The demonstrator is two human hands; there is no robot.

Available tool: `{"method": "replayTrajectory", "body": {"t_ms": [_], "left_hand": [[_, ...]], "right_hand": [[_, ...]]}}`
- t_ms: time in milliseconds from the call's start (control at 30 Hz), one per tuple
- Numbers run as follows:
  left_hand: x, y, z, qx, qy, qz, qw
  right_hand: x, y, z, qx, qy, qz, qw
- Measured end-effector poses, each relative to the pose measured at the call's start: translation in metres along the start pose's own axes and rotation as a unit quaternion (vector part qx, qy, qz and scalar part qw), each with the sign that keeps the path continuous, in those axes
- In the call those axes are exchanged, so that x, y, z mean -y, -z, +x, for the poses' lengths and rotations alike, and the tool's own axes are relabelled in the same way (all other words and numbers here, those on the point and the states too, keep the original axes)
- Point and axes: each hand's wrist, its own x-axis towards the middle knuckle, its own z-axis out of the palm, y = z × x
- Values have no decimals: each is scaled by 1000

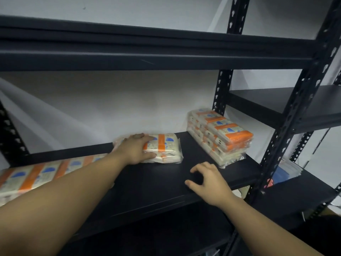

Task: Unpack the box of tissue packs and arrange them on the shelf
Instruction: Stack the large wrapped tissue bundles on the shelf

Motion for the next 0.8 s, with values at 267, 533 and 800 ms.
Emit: {"method": "replayTrajectory", "body": {"t_ms": [267,533,800], "left_hand": [[46,9,19,0,89,-18,996],[74,40,-32,-36,104,-91,990],[145,59,-171,51,131,-95,985]], "right_hand": [[-9,-29,-9,38,0,-54,998],[-11,-32,-12,20,15,-102,994],[-11,-40,-14,-13,19,-130,991]]}}
